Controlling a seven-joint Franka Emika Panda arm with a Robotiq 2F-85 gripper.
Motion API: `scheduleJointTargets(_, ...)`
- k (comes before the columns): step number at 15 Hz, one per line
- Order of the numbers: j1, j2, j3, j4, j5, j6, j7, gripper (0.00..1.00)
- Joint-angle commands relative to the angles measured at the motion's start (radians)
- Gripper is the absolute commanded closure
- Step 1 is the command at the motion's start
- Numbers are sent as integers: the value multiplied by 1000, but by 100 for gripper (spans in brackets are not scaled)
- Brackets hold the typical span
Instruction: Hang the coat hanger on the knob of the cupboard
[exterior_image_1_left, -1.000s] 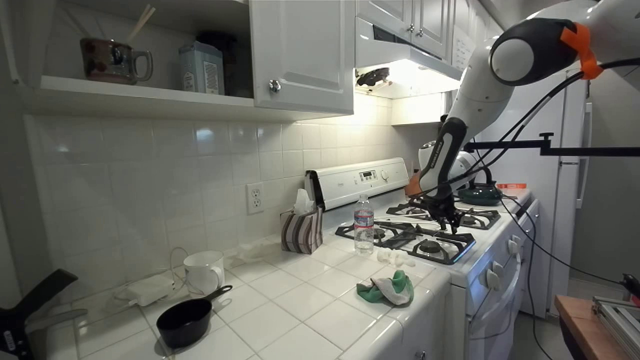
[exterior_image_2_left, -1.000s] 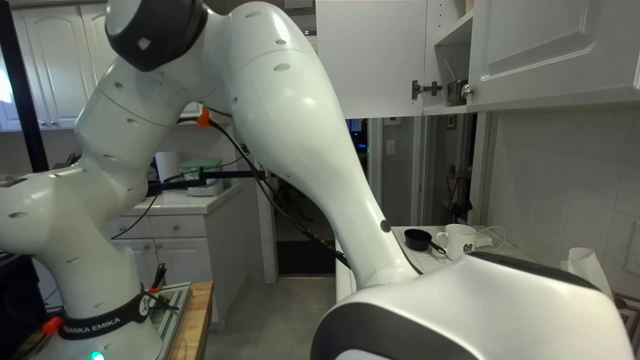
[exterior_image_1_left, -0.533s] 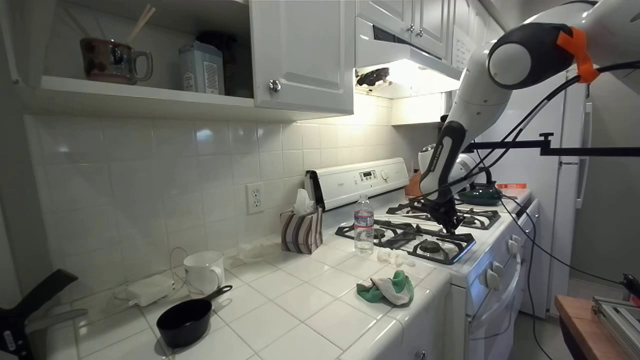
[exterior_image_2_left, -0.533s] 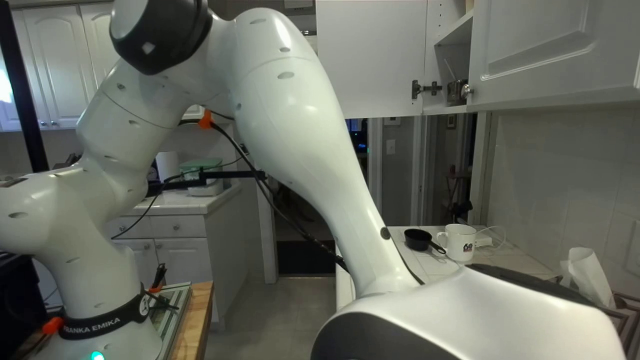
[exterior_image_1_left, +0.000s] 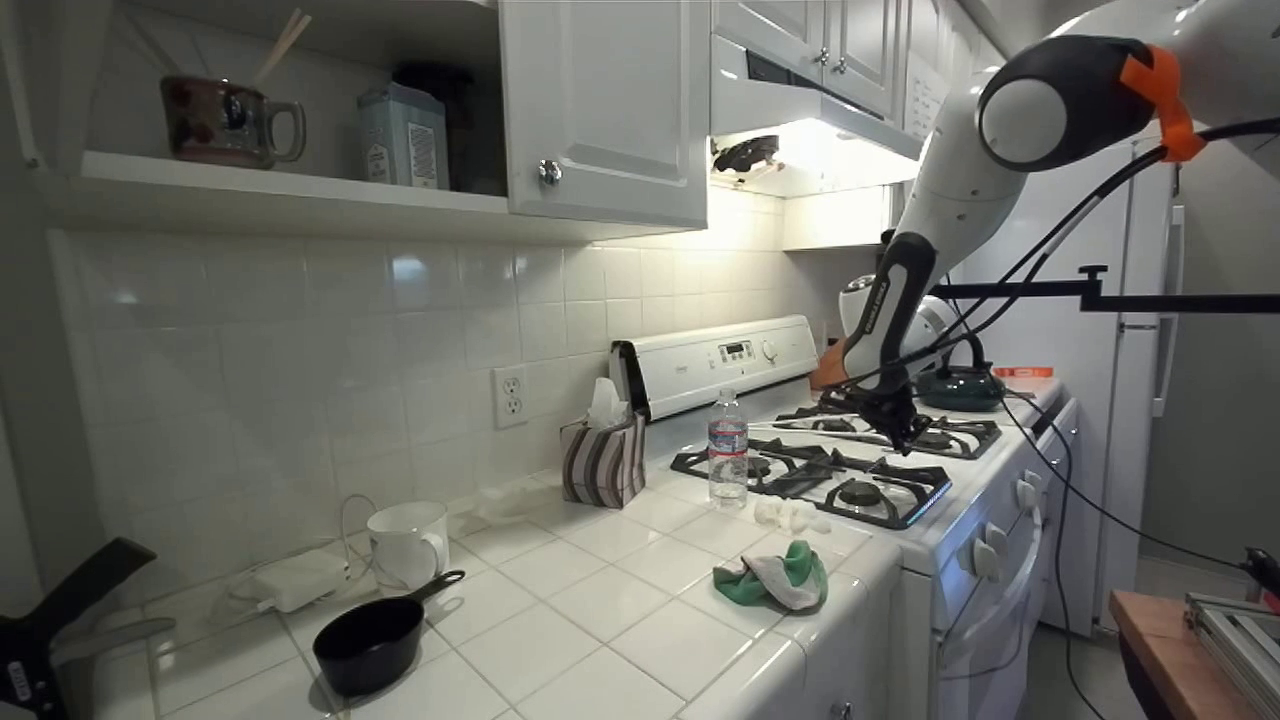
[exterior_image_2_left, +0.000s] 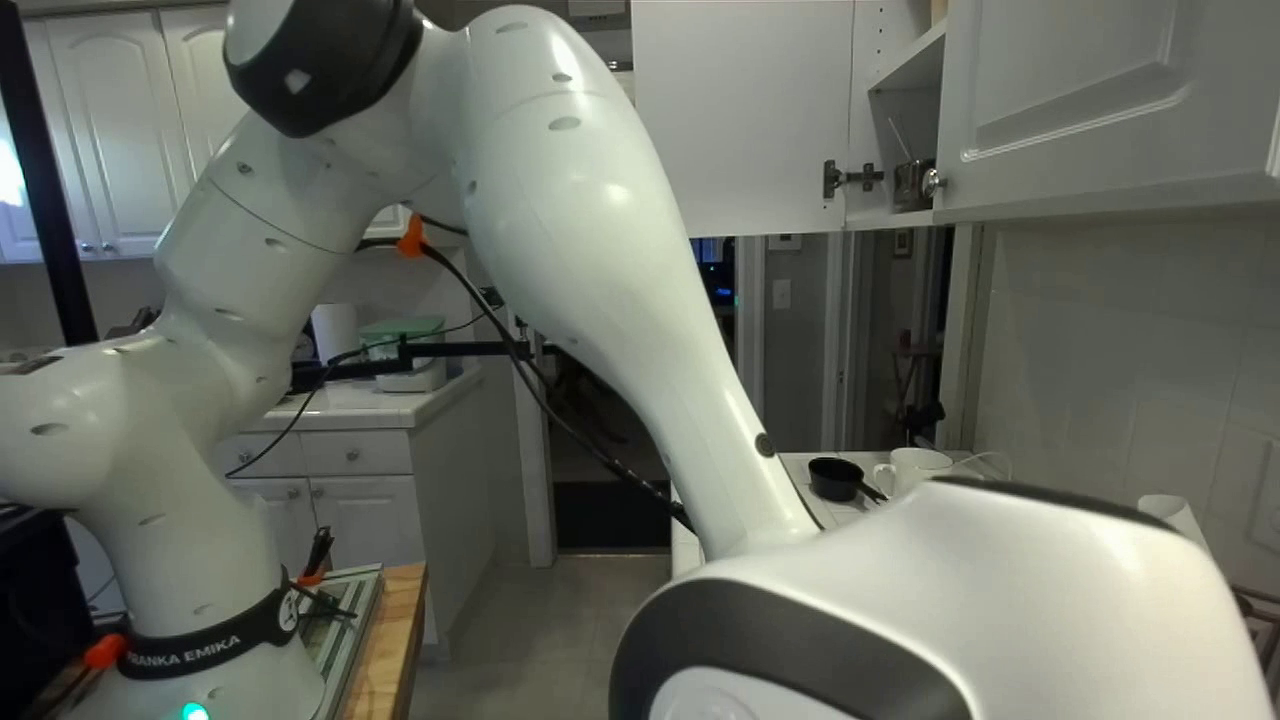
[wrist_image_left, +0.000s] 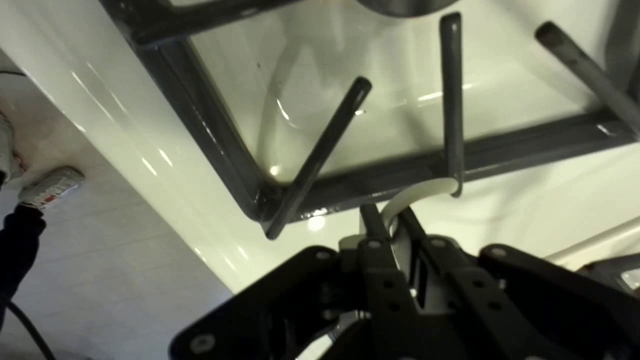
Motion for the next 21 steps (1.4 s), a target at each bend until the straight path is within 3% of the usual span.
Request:
scheduleJointTargets(1, 101, -124, -97, -125, -71, 79, -34, 97)
scheduleJointTargets(7, 247, -247, -203, -242, -164, 188, -180, 97)
scheduleJointTargets(11, 347, -278, -271, -309, -156, 286, -221, 97)
scheduleJointTargets(21, 714, -298, -564, -436, -151, 546, -209, 97)
